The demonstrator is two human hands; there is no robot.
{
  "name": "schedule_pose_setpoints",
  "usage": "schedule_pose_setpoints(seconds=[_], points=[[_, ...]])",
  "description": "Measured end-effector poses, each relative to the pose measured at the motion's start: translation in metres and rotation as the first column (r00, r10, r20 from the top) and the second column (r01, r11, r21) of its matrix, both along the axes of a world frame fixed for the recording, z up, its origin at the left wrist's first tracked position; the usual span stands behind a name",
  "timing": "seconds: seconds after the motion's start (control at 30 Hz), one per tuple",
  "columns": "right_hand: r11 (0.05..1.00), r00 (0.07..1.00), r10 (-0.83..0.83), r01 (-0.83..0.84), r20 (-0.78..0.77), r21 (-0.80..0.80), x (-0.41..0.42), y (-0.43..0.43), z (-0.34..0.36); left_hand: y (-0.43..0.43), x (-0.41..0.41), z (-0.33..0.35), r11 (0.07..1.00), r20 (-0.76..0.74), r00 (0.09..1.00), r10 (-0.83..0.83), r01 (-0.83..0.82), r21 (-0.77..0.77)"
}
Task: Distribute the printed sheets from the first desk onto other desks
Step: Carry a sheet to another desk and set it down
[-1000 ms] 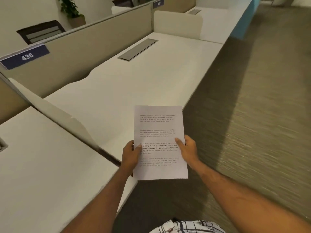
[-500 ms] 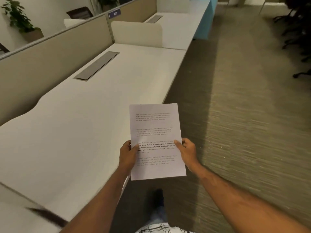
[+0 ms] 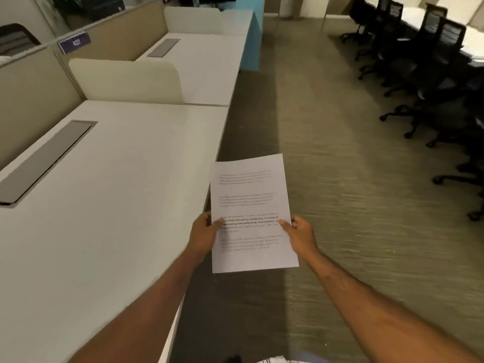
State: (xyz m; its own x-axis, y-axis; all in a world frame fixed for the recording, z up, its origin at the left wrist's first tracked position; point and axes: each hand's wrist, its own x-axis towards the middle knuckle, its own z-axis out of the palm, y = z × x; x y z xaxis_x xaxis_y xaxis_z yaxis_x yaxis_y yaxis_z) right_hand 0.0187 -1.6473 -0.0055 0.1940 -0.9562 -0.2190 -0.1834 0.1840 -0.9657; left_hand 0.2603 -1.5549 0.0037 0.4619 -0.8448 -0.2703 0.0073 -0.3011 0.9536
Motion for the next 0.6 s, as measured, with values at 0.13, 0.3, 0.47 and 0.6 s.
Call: schedule_pose_setpoints(seconds=[0.13,0.3,0.47,0.6], points=[[0.995,0.993,-0.101,0.1,0.063,0.021,-0.009,-0.077,-0.004,-0.092,-0.006,-0.009,0.997,0.012,0.997,-0.075,0.075,0.004],[0.981,0.972,-0.185,0.175,0.142,0.08,-0.012,-0.194,-0.018,-0.211,-0.015,-0.026,0.992,0.022,0.992,-0.124,0.124,0.01],[0.978,0.967,-0.195,0.178,0.165,0.113,-0.017,-0.323,-0.015,-0.335,-0.019,-0.02,0.998,0.002,0.998,-0.063,0.063,0.013],[0.981,0.965,-0.179,0.159,0.192,0.112,-0.015,-0.428,0.009,-0.426,-0.015,-0.002,0.998,-0.024,0.998,-0.064,0.064,-0.017]])
